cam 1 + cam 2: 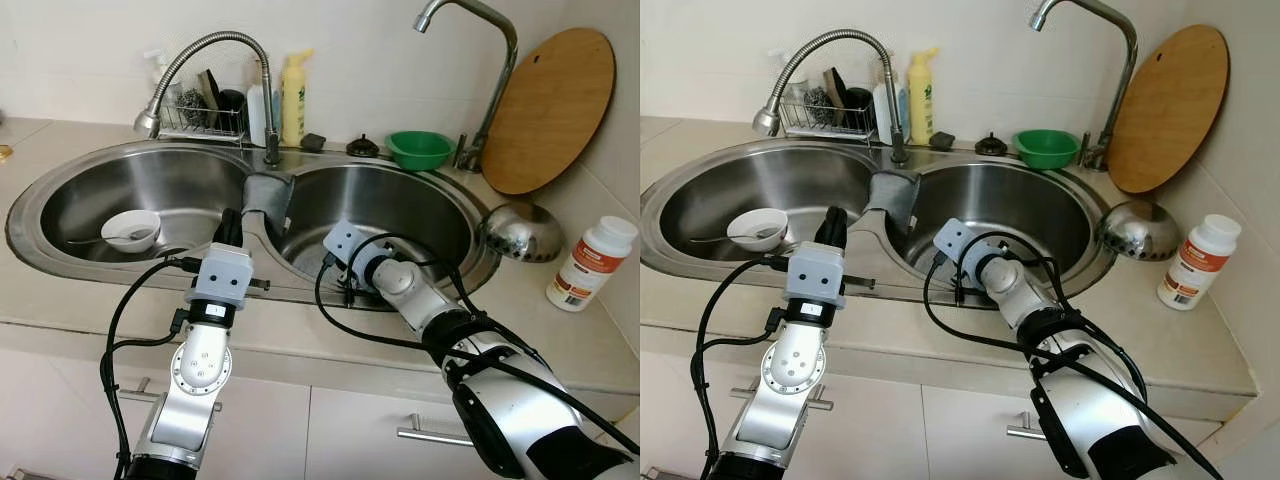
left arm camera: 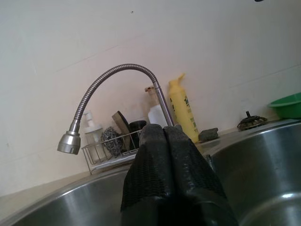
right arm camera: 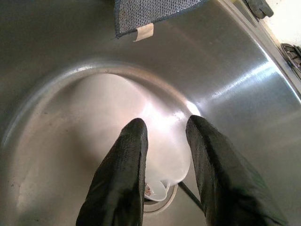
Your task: Kitchen organization
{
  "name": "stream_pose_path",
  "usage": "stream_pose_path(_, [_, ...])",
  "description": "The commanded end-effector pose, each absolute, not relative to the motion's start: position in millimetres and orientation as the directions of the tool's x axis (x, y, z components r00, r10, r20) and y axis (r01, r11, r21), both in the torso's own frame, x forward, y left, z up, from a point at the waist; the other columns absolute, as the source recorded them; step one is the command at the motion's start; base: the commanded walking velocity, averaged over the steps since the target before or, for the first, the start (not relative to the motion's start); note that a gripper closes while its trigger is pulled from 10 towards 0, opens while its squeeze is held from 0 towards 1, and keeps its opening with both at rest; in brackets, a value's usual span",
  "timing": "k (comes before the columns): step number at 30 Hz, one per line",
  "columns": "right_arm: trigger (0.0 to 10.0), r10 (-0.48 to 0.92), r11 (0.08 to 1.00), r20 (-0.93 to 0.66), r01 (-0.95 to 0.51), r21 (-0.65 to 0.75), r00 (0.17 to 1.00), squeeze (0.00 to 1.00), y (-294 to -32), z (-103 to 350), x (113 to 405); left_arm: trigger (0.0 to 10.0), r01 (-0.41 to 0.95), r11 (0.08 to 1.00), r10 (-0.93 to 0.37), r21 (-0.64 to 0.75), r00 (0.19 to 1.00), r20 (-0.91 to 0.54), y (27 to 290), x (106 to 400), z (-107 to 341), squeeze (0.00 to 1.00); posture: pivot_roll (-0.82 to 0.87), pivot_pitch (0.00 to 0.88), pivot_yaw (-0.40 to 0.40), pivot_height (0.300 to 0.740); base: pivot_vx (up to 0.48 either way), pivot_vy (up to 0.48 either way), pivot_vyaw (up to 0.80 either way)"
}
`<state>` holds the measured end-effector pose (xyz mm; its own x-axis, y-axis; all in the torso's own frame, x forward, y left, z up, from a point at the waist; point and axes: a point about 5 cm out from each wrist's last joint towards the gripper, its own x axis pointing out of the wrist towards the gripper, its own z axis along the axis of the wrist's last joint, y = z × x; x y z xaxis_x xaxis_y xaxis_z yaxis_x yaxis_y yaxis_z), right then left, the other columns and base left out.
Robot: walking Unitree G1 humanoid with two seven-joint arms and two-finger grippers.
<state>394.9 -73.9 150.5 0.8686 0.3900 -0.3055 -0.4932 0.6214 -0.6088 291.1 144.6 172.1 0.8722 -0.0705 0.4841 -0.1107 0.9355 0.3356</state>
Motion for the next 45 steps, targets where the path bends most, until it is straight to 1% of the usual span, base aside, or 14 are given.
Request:
stream_pose_path(1, [10.0,0.366,0.617,-0.359,-0.512,-0.597,0.859,0.00,-81,135,391,10.0,-0.104,0.936,-0.076,0.336,0.873,0.482,142,292,171,0.00,-0.02,0.000,-0.041,0.740,0.000,0.000,0.00])
stream_pose_path(8, [10.0,0.292,0.818,-0.071,-0.288,-0.497,0.954,0.00,-90,178,404,10.0,-0.103,0.937,-0.075,0.335,0.875,0.478,142,291,170,0.00,-0.02,0.000,-0.041,0.740,0.000,0.000,0.00])
stream_pose_path(12, [10.0,0.281,0.899,0.100,-0.225,-0.376,0.955,0.05,-92,198,404,10.0,-0.101,0.938,-0.074,0.332,0.877,0.475,142,290,169,0.00,-0.02,0.000,-0.044,0.740,0.000,0.000,0.00])
stream_pose_path(13, [10.0,0.266,0.910,0.124,-0.207,-0.359,0.956,1.00,-94,200,404,10.0,-0.101,0.938,-0.074,0.331,0.877,0.475,143,290,169,0.00,-0.02,0.000,-0.044,0.740,0.000,0.000,0.00])
stream_pose_path(20, [10.0,0.237,0.953,0.282,-0.166,-0.253,0.929,1.00,-102,209,395,10.0,-0.092,0.945,-0.067,0.313,0.884,0.462,144,287,166,0.00,-0.02,0.000,-0.049,0.740,0.000,0.000,0.00])
stream_pose_path(29, [10.0,0.220,0.975,0.560,-0.155,-0.162,0.798,1.00,-115,229,357,10.0,-0.089,0.945,-0.059,0.315,0.900,0.431,151,275,158,0.00,-0.02,0.000,-0.052,0.740,0.000,0.260,0.00])
stream_pose_path(38, [10.0,0.235,0.972,0.581,-0.173,-0.162,0.779,1.00,-119,234,338,10.0,-0.090,0.943,-0.056,0.319,0.905,0.421,153,271,156,0.00,-0.02,0.000,-0.048,0.740,0.000,0.470,0.00])
stream_pose_path(39, [10.0,0.248,0.969,0.578,-0.183,-0.169,0.778,0.71,-118,235,336,10.0,-0.089,0.943,-0.056,0.320,0.906,0.419,153,271,156,0.00,-0.03,0.000,-0.048,0.740,0.000,0.472,0.00])
stream_pose_path(40, [10.0,0.248,0.969,0.578,-0.183,-0.169,0.778,0.71,-118,235,336,10.0,-0.089,0.943,-0.056,0.320,0.906,0.419,153,271,156,0.00,-0.03,0.000,-0.048,0.740,0.000,0.472,0.00])
stream_pose_path(41, [10.0,0.260,0.965,0.574,-0.193,-0.176,0.777,0.50,-117,235,334,10.0,-0.089,0.943,-0.057,0.320,0.906,0.418,153,271,156,0.00,-0.03,0.000,-0.048,0.740,0.000,0.472,0.00])
stream_pose_path(42, [10.0,0.277,0.960,0.560,-0.209,-0.184,0.781,0.10,-116,233,330,10.0,-0.086,0.944,-0.059,0.319,0.906,0.420,152,271,157,0.00,-0.03,0.000,-0.046,0.740,0.000,0.472,0.00])
stream_pose_path(43, [10.0,0.281,0.959,0.555,-0.212,-0.185,0.783,0.10,-115,233,329,10.0,-0.085,0.944,-0.060,0.319,0.906,0.420,152,272,157,0.00,-0.03,0.000,-0.047,0.740,0.000,0.472,0.00])
stream_pose_path(44, [10.0,0.282,0.959,0.551,-0.214,-0.185,0.786,0.00,-115,232,329,10.0,-0.085,0.944,-0.061,0.320,0.905,0.420,152,272,157,0.00,-0.03,0.000,-0.047,0.740,0.000,0.472,0.00])
stream_pose_path(45, [10.0,0.282,0.959,0.544,-0.215,-0.185,0.790,0.00,-115,231,328,10.0,-0.086,0.943,-0.061,0.320,0.905,0.421,152,272,158,0.00,-0.03,0.000,-0.047,0.740,0.000,0.472,0.00])
